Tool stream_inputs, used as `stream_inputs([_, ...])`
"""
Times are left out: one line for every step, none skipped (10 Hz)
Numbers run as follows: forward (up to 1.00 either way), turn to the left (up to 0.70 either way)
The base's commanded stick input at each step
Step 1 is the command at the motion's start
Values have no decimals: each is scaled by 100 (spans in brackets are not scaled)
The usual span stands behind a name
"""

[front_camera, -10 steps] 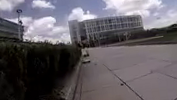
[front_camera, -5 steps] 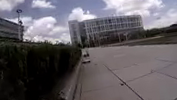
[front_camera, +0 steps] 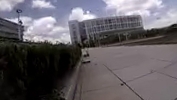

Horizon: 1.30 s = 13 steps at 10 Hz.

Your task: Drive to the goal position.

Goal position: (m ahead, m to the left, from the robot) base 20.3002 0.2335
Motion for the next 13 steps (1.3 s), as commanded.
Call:
stream_inputs([4, 0])
stream_inputs([4, 0])
stream_inputs([4, 0])
stream_inputs([4, 0])
stream_inputs([4, 0])
stream_inputs([4, 0])
stream_inputs([4, 0])
stream_inputs([4, 0])
stream_inputs([4, 0])
stream_inputs([4, 0])
stream_inputs([4, 0])
stream_inputs([4, 0])
stream_inputs([4, 0])
